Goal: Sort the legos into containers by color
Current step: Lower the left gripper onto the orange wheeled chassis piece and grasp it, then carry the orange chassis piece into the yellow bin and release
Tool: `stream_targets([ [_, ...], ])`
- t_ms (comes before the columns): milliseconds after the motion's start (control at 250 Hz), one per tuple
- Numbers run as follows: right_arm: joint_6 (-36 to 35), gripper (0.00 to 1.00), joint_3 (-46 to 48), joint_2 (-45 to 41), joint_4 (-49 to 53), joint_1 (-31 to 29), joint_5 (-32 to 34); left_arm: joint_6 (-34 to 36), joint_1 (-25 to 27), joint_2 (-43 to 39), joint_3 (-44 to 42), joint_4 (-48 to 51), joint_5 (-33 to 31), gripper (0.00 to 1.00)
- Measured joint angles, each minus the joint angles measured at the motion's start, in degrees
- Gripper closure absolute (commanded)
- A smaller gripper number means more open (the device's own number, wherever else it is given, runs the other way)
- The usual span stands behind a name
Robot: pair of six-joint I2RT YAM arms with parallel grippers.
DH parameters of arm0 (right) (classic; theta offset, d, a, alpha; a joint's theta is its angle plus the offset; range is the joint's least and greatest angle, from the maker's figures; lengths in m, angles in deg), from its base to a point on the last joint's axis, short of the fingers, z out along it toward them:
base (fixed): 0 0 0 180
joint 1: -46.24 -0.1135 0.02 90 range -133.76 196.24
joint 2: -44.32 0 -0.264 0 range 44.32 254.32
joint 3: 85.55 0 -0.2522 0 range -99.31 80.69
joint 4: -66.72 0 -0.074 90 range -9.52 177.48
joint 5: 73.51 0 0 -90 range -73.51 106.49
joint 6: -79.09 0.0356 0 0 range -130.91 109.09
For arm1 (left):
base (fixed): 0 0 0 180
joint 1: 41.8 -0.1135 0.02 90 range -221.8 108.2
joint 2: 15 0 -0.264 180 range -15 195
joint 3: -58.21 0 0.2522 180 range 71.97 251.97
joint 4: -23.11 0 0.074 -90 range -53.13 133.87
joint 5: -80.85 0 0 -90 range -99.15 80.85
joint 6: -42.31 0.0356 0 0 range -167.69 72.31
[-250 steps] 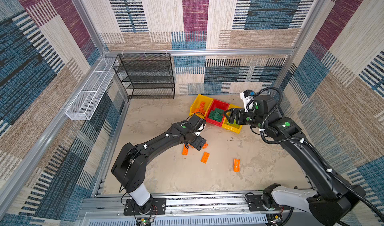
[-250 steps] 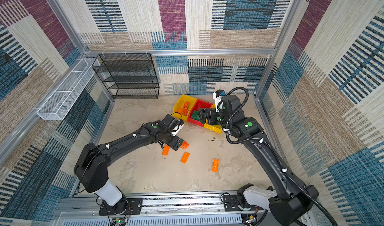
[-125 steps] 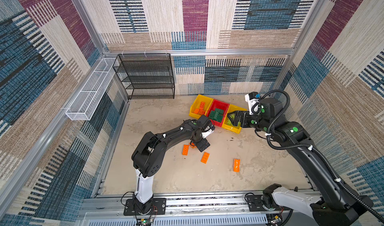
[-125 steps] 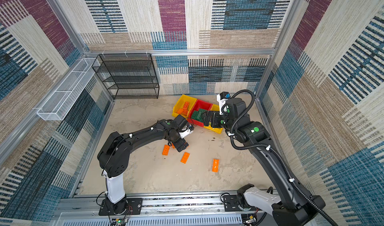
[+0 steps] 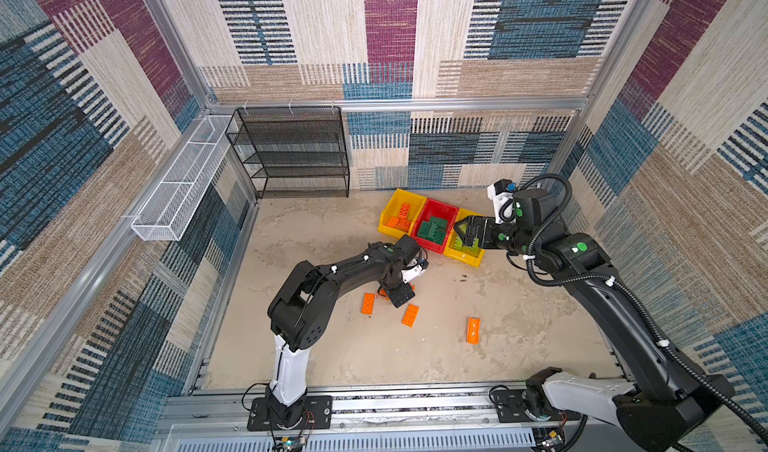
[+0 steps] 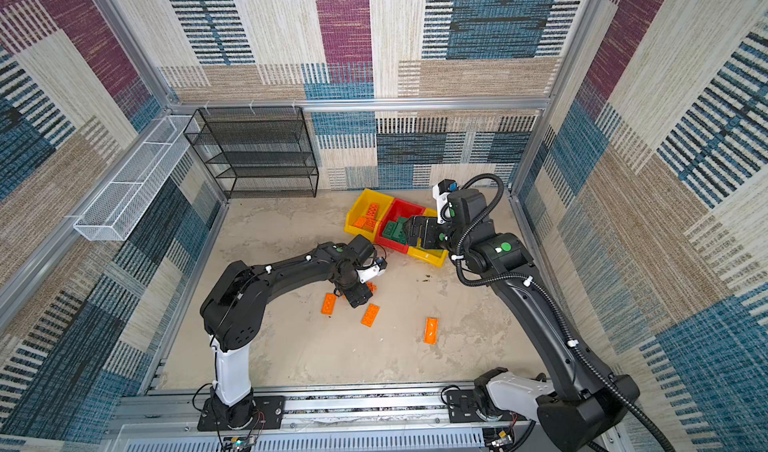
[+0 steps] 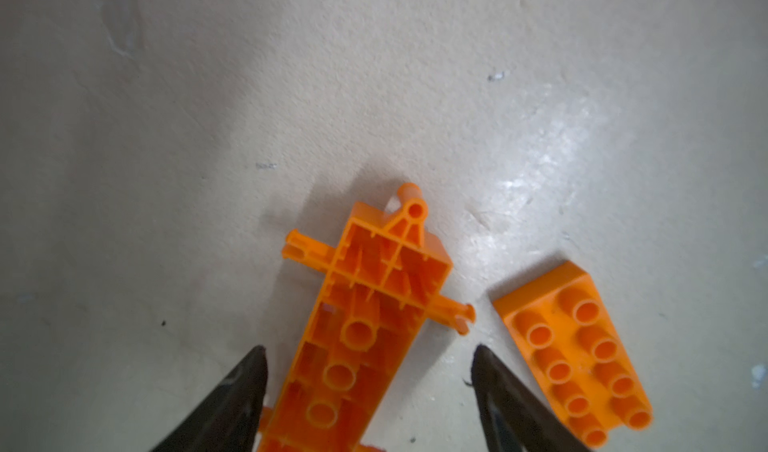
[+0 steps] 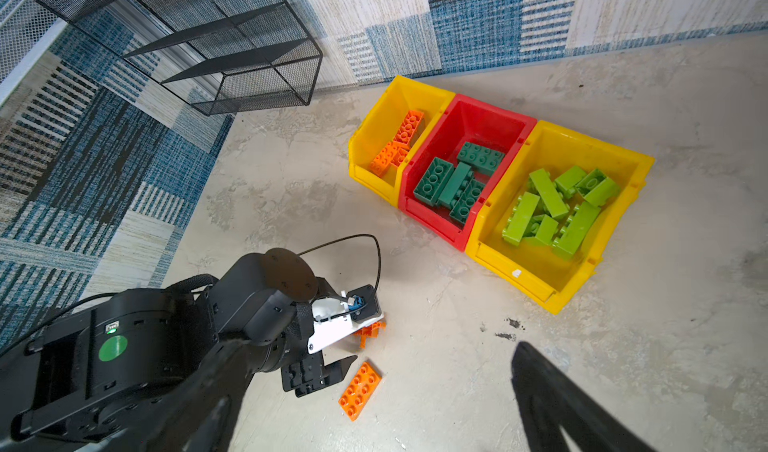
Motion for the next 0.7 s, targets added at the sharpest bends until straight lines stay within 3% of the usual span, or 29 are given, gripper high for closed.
stream_targets([
  [228, -0.8, 0.00, -1.6, 2.6, -0.1, 0.8, -0.2, -0.2, -1.2, 1.9, 2.4, 1.1, 0.0, 0.81],
  [352, -1.4, 0.00, -2.8, 3.8, -0.2, 1.3, -0.2, -0.2, -1.8, 3.2, 4.6, 1.8, -0.3, 0.87],
  [700, -2.3, 0.00, -6.0, 5.7, -0.6, 2.7, -0.2, -0.1, -4.5, 3.5, 14.6, 4.9, -1.4, 0.86],
])
